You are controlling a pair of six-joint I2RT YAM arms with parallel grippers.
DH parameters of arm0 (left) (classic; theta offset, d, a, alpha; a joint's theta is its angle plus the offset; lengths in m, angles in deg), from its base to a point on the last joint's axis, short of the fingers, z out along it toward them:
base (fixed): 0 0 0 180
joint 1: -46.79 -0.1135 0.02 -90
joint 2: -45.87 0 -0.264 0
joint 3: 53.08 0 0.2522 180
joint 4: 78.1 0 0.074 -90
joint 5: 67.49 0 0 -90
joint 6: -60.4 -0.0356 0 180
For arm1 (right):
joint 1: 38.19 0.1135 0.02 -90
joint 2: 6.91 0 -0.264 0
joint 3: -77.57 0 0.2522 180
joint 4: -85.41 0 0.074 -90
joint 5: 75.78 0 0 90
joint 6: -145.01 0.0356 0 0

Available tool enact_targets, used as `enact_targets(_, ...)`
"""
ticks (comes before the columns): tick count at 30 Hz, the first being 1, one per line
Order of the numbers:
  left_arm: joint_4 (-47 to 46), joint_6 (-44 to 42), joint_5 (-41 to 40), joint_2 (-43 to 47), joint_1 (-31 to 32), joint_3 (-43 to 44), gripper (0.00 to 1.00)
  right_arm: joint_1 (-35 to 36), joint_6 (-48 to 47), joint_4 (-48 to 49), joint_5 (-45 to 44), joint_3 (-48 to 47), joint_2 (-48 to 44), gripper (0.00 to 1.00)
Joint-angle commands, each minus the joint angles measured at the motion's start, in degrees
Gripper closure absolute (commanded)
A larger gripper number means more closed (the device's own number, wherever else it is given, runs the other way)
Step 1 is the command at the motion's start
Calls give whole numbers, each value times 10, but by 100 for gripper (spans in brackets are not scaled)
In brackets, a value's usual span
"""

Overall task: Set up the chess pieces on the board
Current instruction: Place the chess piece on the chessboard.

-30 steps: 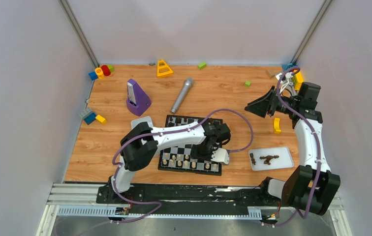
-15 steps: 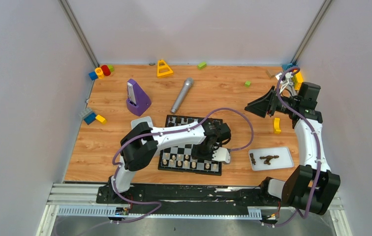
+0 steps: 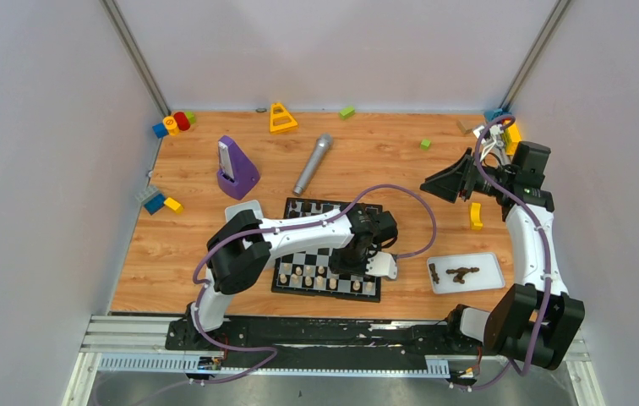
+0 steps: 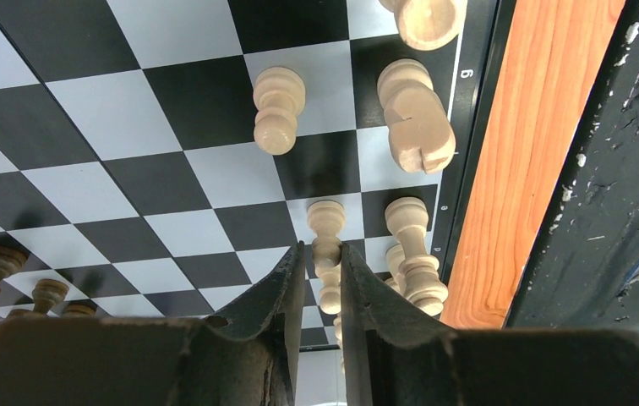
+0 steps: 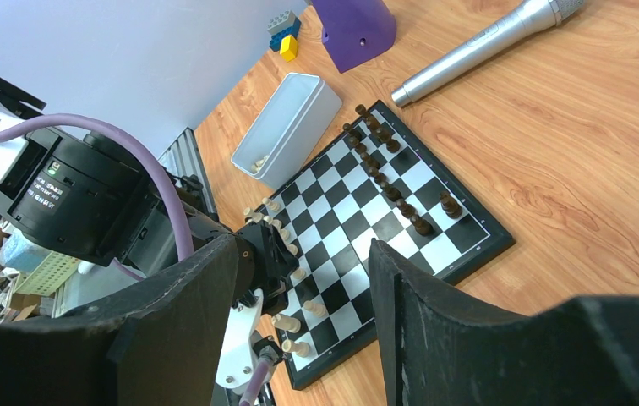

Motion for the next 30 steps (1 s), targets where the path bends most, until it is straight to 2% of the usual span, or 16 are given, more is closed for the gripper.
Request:
enact_targets(1,-3,1,-6,14,5,11,71,-2,-16,2,21,-1,3,41)
enact_targets(10,14,-4,1,16,5,0,80,-3,-16,2,21,-1,5,41)
enact_targets(17,21,-7,8,18,5,0,80,-3,-16,1,20,-1,5,41)
enact_targets(26,28,-9,8,15,5,5,79,-3,-17,1,21,-1,6,41)
enact_targets(30,21,-5,4,14,5,9,72,-3,-16,1,21,-1,6,41)
